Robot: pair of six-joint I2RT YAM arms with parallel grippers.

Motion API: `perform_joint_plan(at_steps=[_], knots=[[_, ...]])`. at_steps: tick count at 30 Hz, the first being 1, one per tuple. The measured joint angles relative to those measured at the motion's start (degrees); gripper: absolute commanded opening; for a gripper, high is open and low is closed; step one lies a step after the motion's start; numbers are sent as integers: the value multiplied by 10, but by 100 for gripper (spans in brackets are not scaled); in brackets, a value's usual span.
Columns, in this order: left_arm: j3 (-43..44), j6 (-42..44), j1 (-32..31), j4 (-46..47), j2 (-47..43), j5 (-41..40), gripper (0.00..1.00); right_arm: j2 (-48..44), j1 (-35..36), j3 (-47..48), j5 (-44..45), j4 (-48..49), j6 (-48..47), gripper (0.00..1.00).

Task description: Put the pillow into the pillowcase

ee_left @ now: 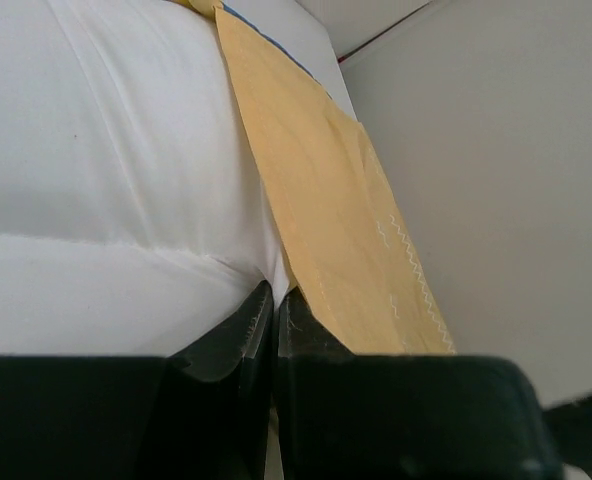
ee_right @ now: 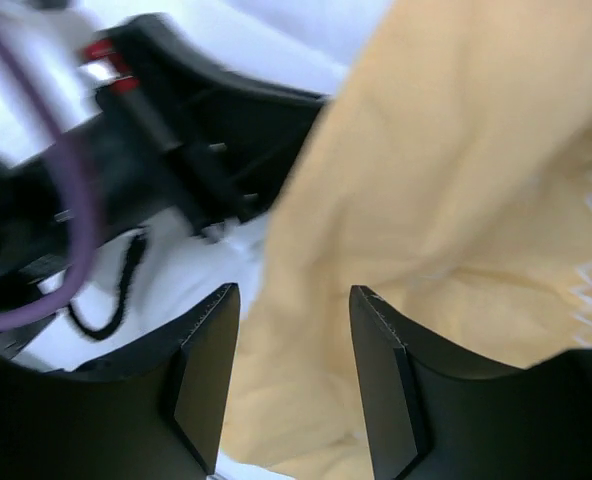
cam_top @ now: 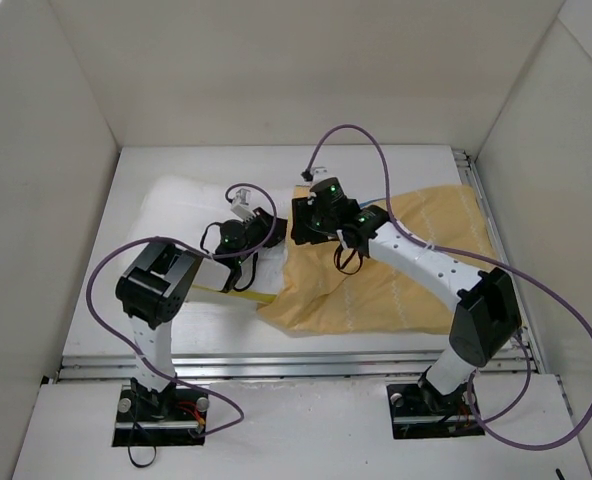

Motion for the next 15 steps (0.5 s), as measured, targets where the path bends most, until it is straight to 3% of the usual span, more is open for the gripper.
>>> perform_joint_plan(at_steps=[8,15], knots=[[-31,-4,-16,44,0,-47,0,26,-96,37,44,-17,1,47],[-33,0,-26,48,0,-70,0,100,-101,147,45,-9,-1,49]])
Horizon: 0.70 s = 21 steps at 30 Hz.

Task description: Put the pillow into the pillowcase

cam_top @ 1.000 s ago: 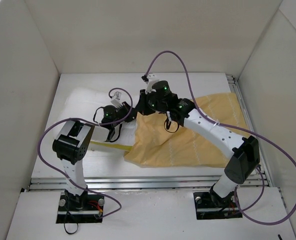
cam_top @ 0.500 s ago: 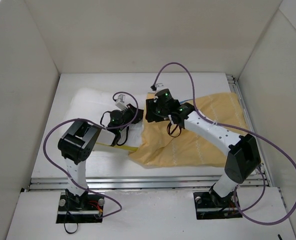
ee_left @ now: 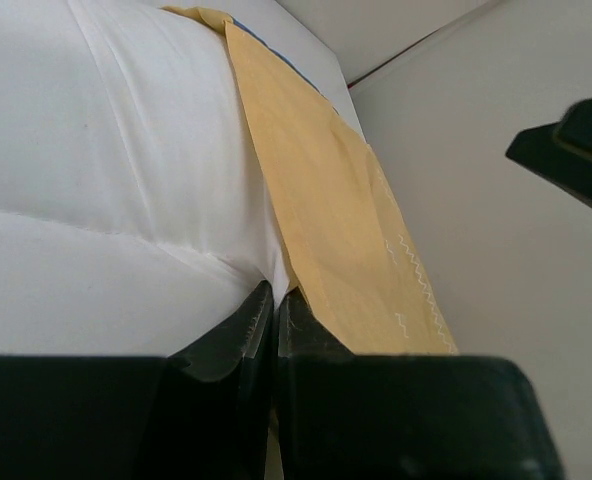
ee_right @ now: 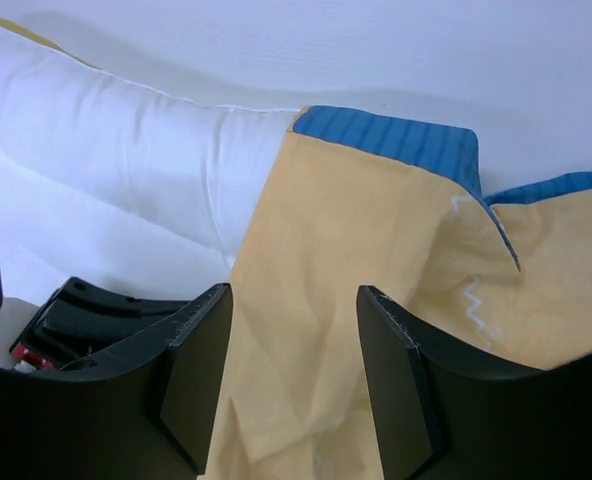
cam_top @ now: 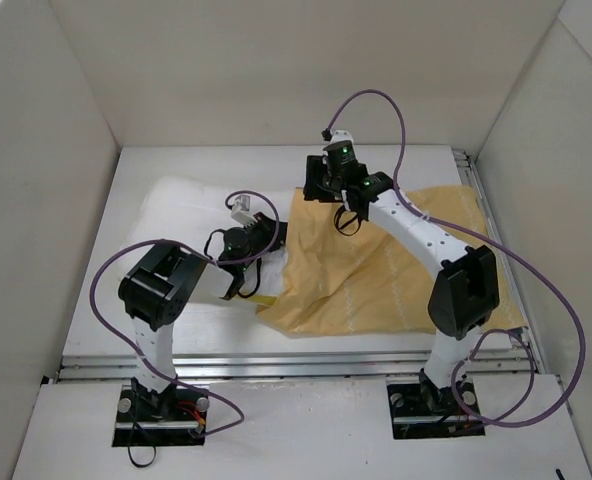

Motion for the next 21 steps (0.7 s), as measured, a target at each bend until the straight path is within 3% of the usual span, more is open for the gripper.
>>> perform_joint_plan(at_steps=[10,21], knots=[[0,23,-7,-2,0,-25,0,114,19,17,14,-9,6,59],[-3,28,-11,2,0,-32,0,125,42,36,20,-9,11,63]])
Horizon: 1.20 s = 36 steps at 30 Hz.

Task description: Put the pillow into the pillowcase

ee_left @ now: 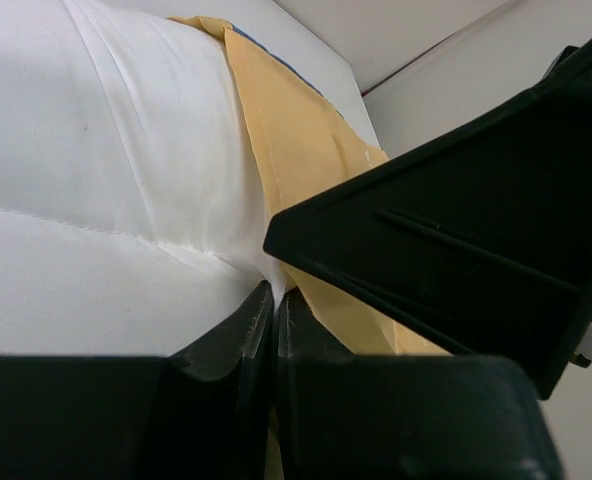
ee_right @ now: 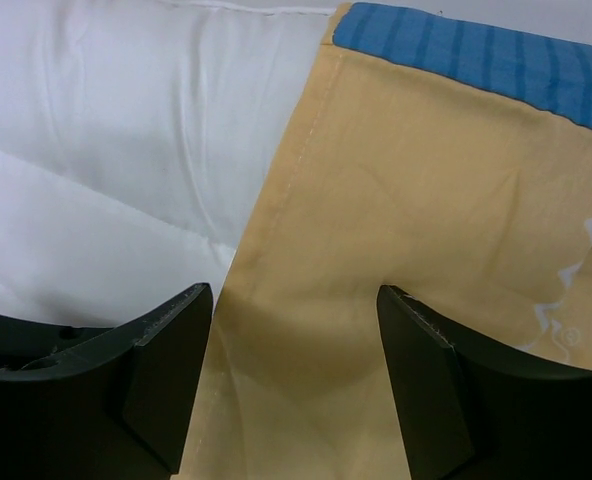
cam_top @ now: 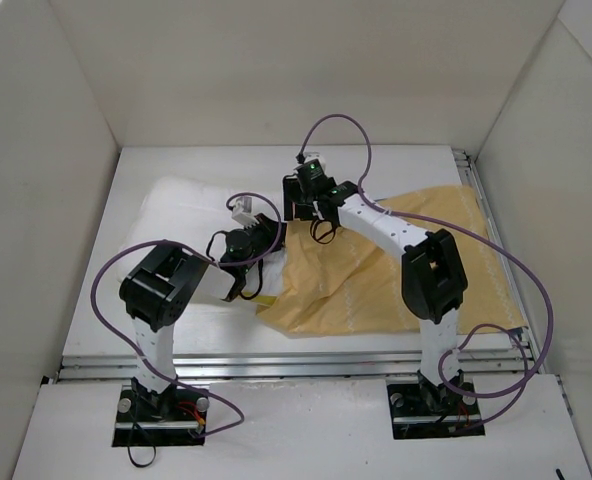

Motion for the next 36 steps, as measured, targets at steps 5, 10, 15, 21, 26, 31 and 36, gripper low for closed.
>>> perform_joint_plan(at_steps=[5,10,15,21,26,31,36], knots=[[-1,5,-1,4,1,-2,0,0,4,1,0,0,2,63],[-1,7,-1,11,5,-2,0,9,4,10,1,0,2,41],[-1,13,-1,11,5,-2,0,25,4,14,9,0,6,19],[-1,19,-2,10,5,-4,0,31,4,16,12,3,4,0],[-1,20,-2,10,6,-5,0,25,8,17,12,1,1,0],[-1,21,-4,12,7,-8,0,-6,8,20,-2,-6,-4,0],[-1,22,-4,15,9,-8,0,-36,15,38,-40,-6,-5,0]])
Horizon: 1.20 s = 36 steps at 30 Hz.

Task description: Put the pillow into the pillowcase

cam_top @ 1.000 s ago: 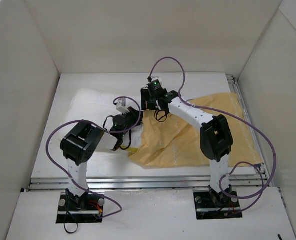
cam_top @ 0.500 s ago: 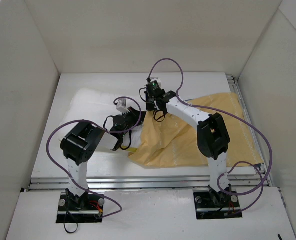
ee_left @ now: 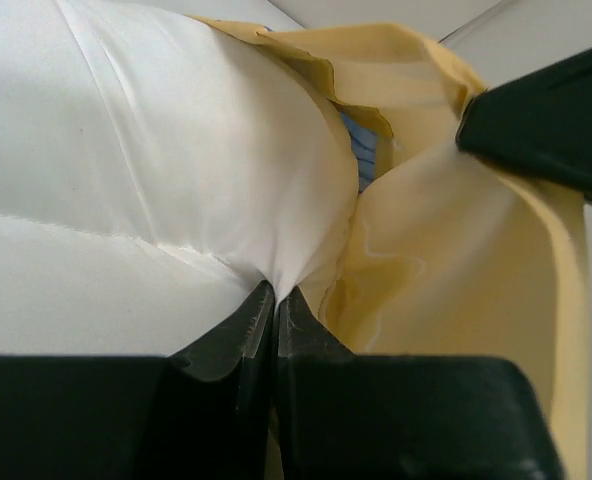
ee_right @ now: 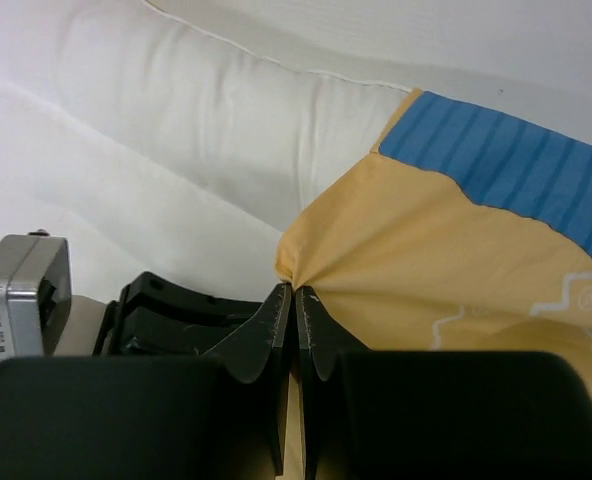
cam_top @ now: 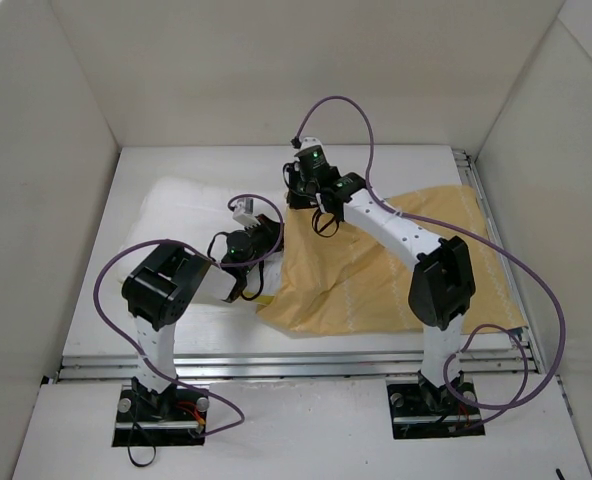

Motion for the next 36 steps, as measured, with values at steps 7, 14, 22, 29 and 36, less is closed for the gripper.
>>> perform_joint_plan(at_steps=[7,14,22,29,36], knots=[[-1,4,-5,13,3,2,0,17,3,42,-29,-7,-2,0],[-27,28,-19,18,-19,1,0,59,4,113,-33,-18,-7,0],[-64,76,-40,-6,-98,8,0,60,2,171,-39,-22,-19,0],[-64,118,-73,-6,-134,23,0,70,3,177,-76,-30,-26,0],[-54,118,-64,-10,-104,55,0,53,4,160,-101,-33,-46,0]])
